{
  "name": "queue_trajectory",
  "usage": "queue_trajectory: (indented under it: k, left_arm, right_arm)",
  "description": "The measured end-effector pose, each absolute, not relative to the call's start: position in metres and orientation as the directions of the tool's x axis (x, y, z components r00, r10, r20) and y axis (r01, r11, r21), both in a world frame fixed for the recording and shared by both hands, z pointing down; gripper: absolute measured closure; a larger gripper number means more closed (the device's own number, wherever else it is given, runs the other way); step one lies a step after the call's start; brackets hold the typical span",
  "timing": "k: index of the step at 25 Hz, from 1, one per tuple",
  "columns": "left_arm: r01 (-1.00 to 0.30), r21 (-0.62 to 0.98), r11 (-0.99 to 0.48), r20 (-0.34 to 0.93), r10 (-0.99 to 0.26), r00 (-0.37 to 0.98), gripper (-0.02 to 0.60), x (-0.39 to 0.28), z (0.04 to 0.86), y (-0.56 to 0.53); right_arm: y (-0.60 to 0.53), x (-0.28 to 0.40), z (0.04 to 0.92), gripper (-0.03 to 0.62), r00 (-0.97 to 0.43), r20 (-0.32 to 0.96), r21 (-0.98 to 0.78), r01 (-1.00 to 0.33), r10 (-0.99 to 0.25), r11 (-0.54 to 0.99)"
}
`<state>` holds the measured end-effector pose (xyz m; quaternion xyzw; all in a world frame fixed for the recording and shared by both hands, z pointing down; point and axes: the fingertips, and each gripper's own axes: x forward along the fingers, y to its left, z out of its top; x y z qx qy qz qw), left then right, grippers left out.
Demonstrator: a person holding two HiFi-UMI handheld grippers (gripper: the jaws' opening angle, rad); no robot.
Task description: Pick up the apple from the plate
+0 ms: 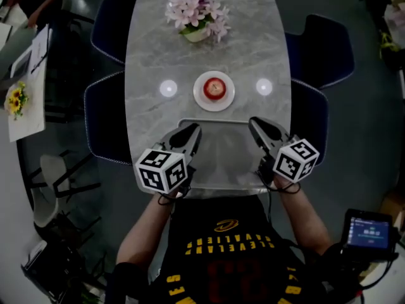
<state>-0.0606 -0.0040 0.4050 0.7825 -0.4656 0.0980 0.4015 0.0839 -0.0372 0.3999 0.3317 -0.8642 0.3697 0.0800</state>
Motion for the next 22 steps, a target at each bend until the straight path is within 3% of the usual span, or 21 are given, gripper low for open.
queue_trajectory:
  k: [6, 14, 22]
  left_arm:
    - [-0.825, 0.483, -0.292, 0.468, -0.710, 0.526, 0.549, -0.048, 0.368, 0.029]
    - [-0.856, 0.340, -0.389, 0.367, -0.784, 0.502, 0.549, -0.020, 0.318, 0.047]
    - [-0.866, 0.372, -0.335, 0.338, -0.820, 0.462, 0.549, -0.015, 0.317, 0.059]
  right_arm:
    - [-0.003, 0.081, 0.369, 0.566, -0.730, 0.383, -0.464, -0.682, -0.566, 0.565]
    - [0.027, 0.066, 0.336, 0.566, -0.722, 0.281, -0.328, -0.691, -0.632, 0.644]
    - [0.054, 0.052, 0.349, 0.566, -0.754, 0.340, -0.323, -0.654, -0.561, 0.684]
